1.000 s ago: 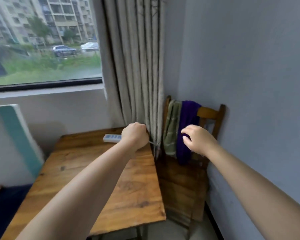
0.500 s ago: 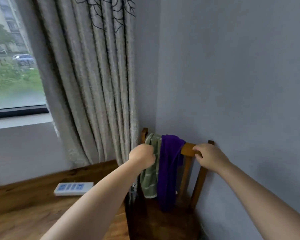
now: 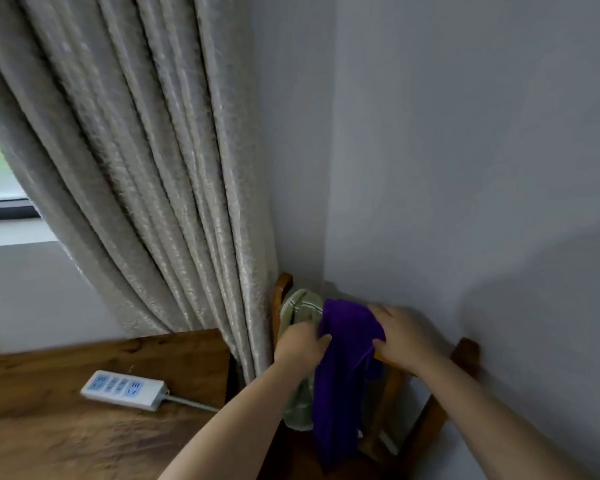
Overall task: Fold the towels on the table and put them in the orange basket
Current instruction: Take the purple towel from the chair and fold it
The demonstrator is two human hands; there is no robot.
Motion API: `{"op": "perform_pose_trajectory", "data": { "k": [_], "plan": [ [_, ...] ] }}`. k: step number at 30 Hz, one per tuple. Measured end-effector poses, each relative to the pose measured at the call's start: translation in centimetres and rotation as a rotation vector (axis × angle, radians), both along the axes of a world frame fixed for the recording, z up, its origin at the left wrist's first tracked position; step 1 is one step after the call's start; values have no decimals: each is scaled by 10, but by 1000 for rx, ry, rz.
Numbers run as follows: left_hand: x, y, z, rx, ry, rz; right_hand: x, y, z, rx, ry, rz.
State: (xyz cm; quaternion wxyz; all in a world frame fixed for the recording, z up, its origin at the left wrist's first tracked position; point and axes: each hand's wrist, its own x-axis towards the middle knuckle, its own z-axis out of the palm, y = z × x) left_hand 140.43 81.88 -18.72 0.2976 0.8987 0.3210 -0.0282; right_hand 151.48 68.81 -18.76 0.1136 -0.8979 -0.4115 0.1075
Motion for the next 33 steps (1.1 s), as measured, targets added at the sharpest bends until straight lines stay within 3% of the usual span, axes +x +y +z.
{"op": "perform_pose_trajectory", "data": {
  "k": [4,11,18,21,25,28,33],
  "plan": [
    [23,-11,-8,-49,-37,60,14,1,-13,44,102,28],
    [30,-15,-14,-54,-113,200,21,3,-20,217,63,13],
    [30,-24,6,133,-174,118,27,0,-11,400,-31,-92],
    [37,-29,28,214,-252,39,31,-3,5,535,-19,-200],
    [33,-32,63,174,-417,126,22,-4,43,721,-100,-197],
    [11,-24,89,113,-497,232,0,4,79,760,-172,-96],
    [-71,-4,130,168,-520,314,-72,27,141,779,-320,95]
  ]
}}
